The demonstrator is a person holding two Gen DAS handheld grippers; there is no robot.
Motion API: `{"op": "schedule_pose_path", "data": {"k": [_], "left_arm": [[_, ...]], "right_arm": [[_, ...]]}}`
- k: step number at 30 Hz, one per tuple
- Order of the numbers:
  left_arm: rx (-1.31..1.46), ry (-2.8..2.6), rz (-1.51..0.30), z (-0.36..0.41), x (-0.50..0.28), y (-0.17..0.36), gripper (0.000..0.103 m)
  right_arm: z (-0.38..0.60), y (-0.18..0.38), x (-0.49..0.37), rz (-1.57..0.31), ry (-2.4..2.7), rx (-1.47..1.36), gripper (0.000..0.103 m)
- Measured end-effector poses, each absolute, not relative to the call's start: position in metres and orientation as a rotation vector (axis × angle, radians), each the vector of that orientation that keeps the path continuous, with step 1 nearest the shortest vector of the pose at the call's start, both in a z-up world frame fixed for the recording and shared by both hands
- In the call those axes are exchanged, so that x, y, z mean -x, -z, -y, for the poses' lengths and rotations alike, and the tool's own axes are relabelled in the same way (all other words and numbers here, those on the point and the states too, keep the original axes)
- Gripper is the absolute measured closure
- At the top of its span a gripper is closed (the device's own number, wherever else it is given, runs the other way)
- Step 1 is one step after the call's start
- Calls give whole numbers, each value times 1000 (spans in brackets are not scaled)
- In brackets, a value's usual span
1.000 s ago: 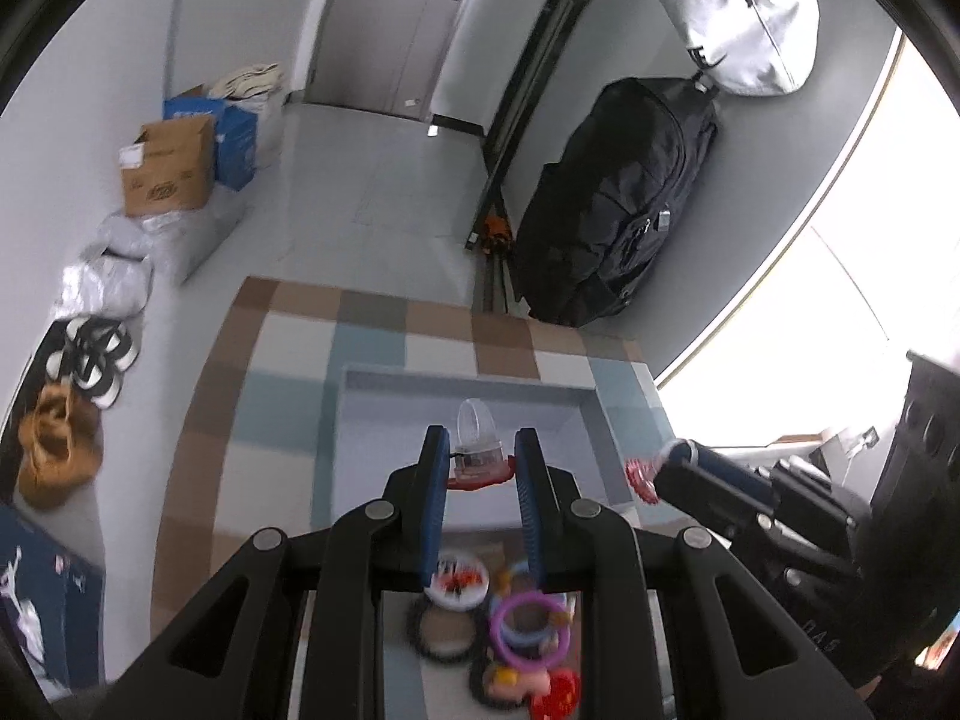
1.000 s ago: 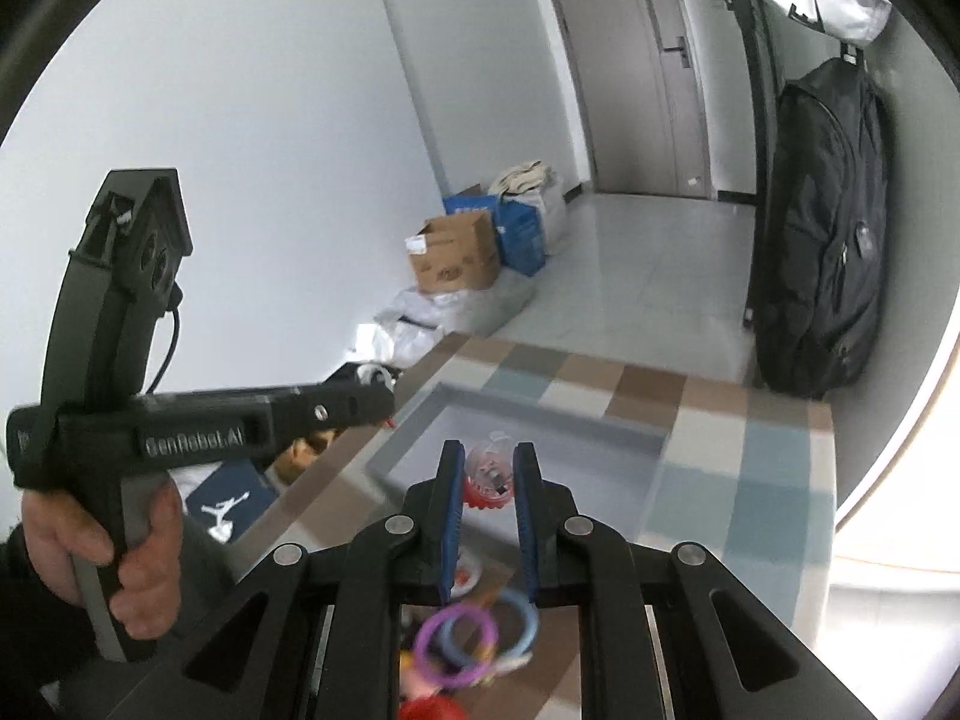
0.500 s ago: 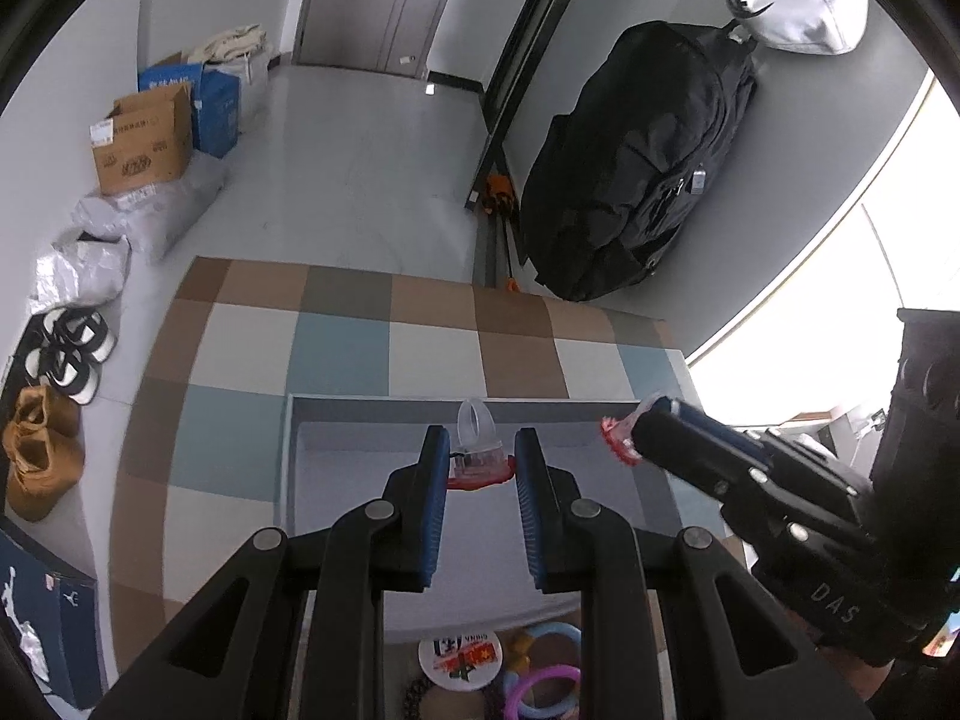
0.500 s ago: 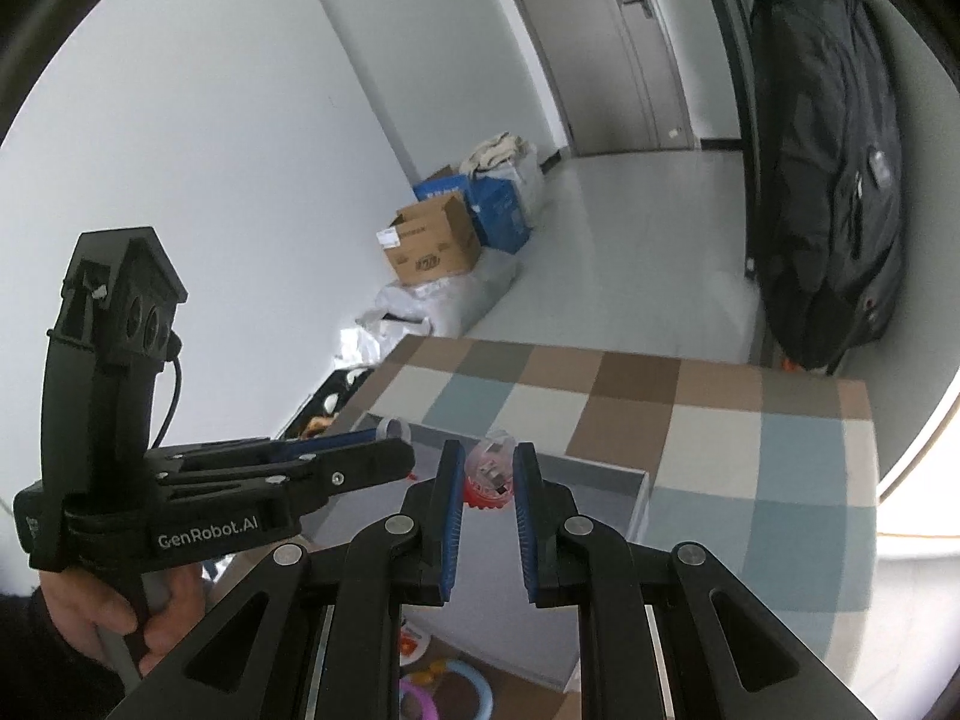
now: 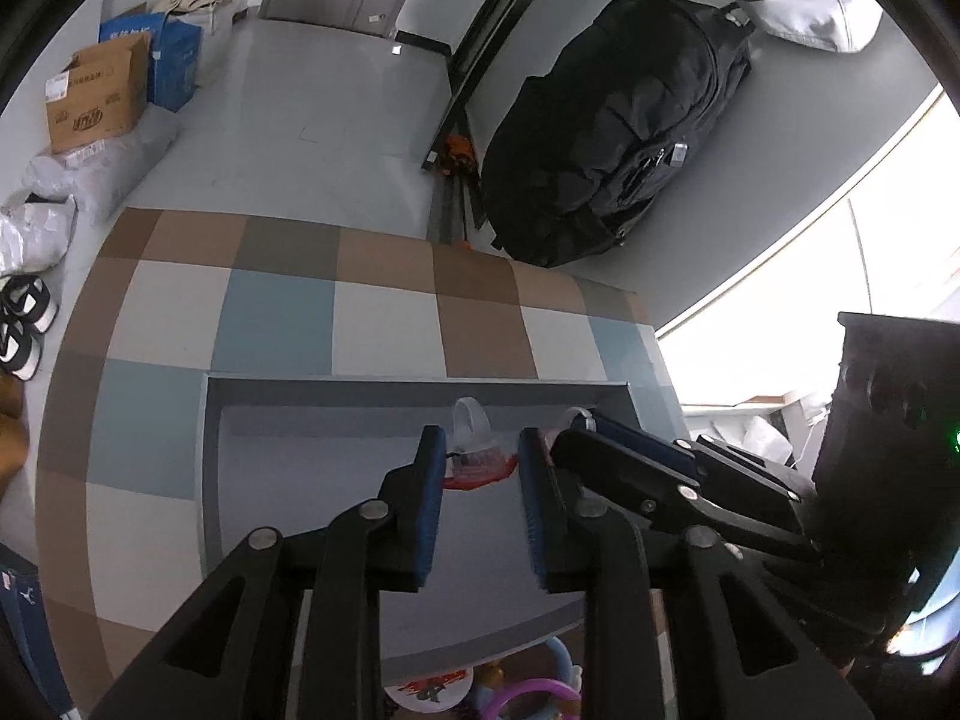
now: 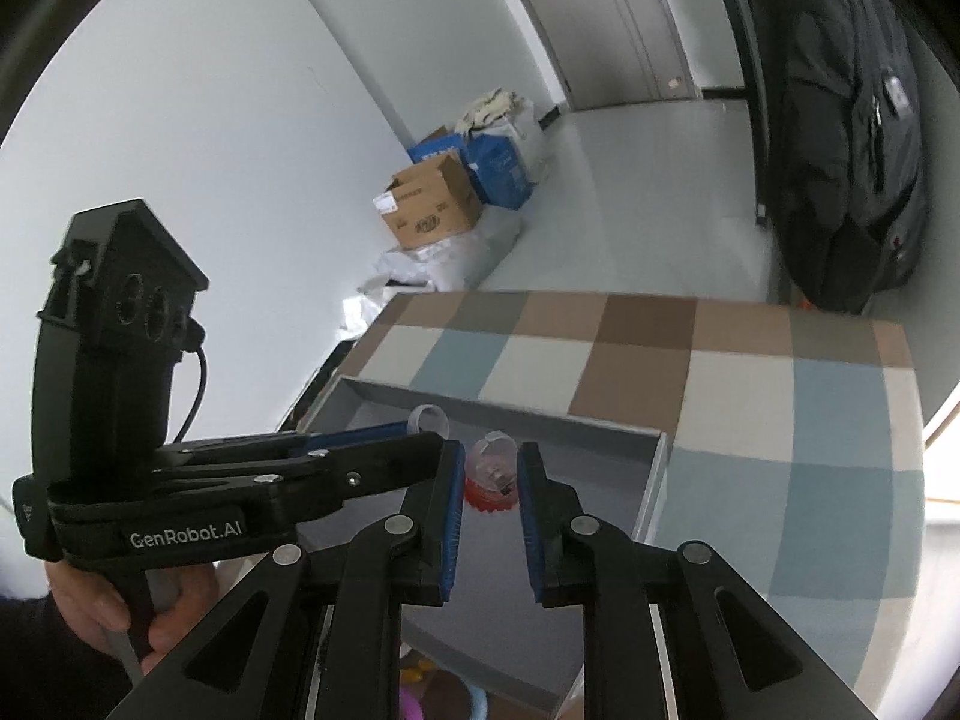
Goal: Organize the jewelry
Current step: 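Open the left tool to drop the hair clip into the box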
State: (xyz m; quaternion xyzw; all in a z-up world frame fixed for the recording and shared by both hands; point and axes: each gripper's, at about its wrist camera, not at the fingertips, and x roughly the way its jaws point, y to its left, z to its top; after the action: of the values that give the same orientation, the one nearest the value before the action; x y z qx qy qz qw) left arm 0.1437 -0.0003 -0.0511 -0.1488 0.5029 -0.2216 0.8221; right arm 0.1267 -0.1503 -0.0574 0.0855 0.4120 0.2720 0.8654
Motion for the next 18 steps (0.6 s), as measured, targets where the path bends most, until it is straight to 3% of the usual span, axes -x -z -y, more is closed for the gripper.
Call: {"op": "schedule_pose_path", "data": {"k": [2,6,9,14,18], "left_arm": [[321,478,-1078,0,-144,50,74],[336,469,-1043,-2,-141,46,66],[327,457,-1025,-3,-139,44,53],[301,459,-974,-4,-129,35,47],[282,420,-921,-7,-119,28,32]], "right_arm": [[150,54,-124,-836,-553,-150,75],[154,49,-118,-793,-540,-122,48],[160,45,-114,-775,-533,-138,44],[168,38,-106,-739,-513,-158,32],[171,34,-100,-710,-502,-169,22]]}}
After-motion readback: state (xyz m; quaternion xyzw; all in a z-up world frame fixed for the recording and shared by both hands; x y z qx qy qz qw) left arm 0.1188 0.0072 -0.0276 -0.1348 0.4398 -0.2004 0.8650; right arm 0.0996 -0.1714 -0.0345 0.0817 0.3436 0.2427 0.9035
